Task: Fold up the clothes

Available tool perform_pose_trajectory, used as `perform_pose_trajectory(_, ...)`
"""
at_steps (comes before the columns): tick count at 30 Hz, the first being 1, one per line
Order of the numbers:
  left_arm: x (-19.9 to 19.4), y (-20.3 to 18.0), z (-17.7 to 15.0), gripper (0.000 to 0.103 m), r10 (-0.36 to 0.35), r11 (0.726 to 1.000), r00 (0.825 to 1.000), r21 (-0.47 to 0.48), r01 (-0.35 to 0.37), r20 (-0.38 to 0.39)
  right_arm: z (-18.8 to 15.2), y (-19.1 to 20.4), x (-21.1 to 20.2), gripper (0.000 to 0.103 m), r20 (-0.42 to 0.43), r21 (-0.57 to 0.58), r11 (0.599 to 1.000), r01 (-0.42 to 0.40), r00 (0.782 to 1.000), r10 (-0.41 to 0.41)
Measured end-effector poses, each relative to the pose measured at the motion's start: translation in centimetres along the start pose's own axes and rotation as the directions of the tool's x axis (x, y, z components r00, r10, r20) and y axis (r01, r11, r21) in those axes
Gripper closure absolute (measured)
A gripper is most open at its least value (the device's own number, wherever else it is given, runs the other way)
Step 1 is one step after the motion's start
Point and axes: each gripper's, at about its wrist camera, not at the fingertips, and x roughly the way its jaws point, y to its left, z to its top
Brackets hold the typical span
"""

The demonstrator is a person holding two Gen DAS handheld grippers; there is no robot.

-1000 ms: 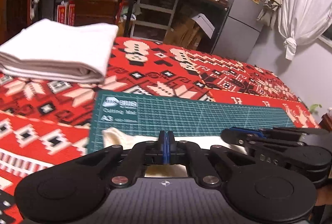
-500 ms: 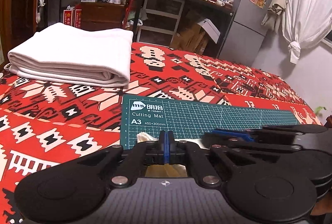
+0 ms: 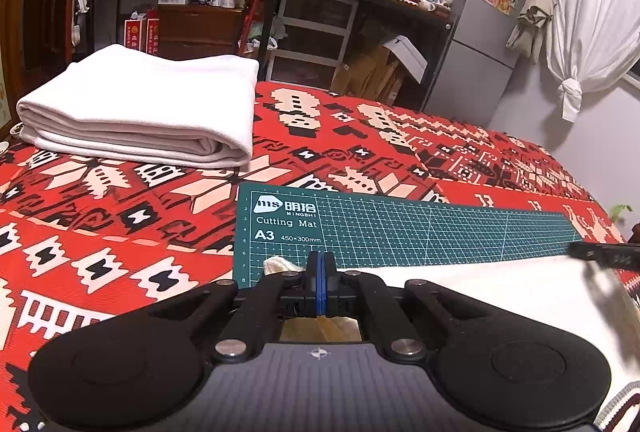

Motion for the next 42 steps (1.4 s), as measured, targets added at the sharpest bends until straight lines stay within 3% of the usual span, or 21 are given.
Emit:
perform_pose_trajectory(5, -0.4, 0.0, 0.3, 0.1, 0.01, 1.0, 1.0, -0.015, -0.01, 0.006, 0.3, -7.2, -1.7, 0.091, 0.044, 0.12, 0.991, 0.053, 0.997, -0.058)
perform_pose_trajectory(7, -1.4, 0.5, 0.6, 0.085, 0.021, 0.998, 0.999, -0.053, -0.018, 0.047, 0.3, -9.4, -2.5, 0.09, 0.062, 0.174, 0.983, 0.051, 0.996, -0.063)
perform_pose_trajectory(8, -1.9, 0.7, 0.8, 0.072, 0.026, 0.997, 0.997, -0.072, -0.022, 0.067, 0.3, -10.5, -2.8, 0.09, 0.069, 0.207, 0.978, 0.036, 0.996, -0.052)
perform_pose_trajectory(11, -2.6, 1.9, 1.3, 0.069, 0.019, 0.99, 0.997, -0.138, -0.008, 0.077, 0.0, -12.7, -3.1, 0.07, 0.077, 0.277, 0.959, -0.06, 0.996, 0.04)
perform_pose_trajectory(17, -1.8, 3.1, 1.4, 0.057, 0.005, 0.982, 1.0, -0.189, -0.002, 0.013, -0.5, -12.1, -1.5, 0.061, 0.042, 0.311, 0.937, -0.159, 0.987, 0.153)
perform_pose_trajectory(20, -1.2, 3.3, 1.0, 0.056, -0.001, 0.979, 1.0, -0.203, -0.005, -0.026, -0.7, -11.7, -0.5, 0.061, 0.017, 0.322, 0.934, -0.158, 0.987, 0.161)
perform_pose_trajectory(22, -0.8, 3.2, 0.7, 0.057, -0.002, 0.979, 0.999, -0.203, -0.006, -0.038, -0.8, -11.5, 0.0, 0.062, 0.004, 0.317, 0.935, -0.157, 0.986, 0.164)
perform_pose_trajectory(25, -0.9, 2.8, 0.5, 0.064, 0.037, 0.985, 0.999, -0.166, -0.043, -0.035, -1.0, -10.9, 0.0, 0.073, -0.002, 0.294, 0.945, -0.147, 0.988, 0.155)
perform_pose_trajectory(27, -1.0, 2.6, 0.3, 0.074, 0.062, 0.989, 0.998, -0.131, -0.066, -0.033, -1.1, -10.6, -0.3, 0.078, -0.005, 0.281, 0.95, -0.138, 0.989, 0.145)
perform_pose_trajectory(29, -1.3, 2.3, 0.3, 0.094, 0.049, 0.992, 0.998, -0.112, -0.052, -0.028, -1.1, -10.3, -0.5, 0.08, -0.007, 0.266, 0.955, -0.131, 0.991, 0.137)
perform_pose_trajectory(32, -1.4, 1.6, 0.3, 0.094, 0.044, 0.997, 0.999, -0.065, -0.046, -0.023, -0.9, -9.6, -0.8, 0.086, -0.006, 0.237, 0.964, -0.122, 0.992, 0.127)
perform_pose_trajectory(35, -1.0, 1.8, 0.3, 0.085, 0.025, 0.995, 0.999, -0.098, -0.029, -0.038, -0.8, -9.1, -1.1, 0.089, -0.005, 0.215, 0.969, -0.125, 0.992, 0.129)
perform_pose_trajectory(37, -1.0, 2.1, 0.2, 0.095, 0.013, 0.992, 1.0, -0.128, -0.016, -0.025, -0.7, -9.0, -1.2, 0.09, -0.002, 0.214, 0.969, -0.125, 0.992, 0.128)
perform_pose_trajectory(42, -0.9, 1.7, 1.2, 0.095, 0.041, 0.996, 0.999, -0.084, -0.04, 0.015, 0.7, -9.0, -1.1, 0.092, 0.025, 0.204, 0.97, -0.133, 0.991, 0.131)
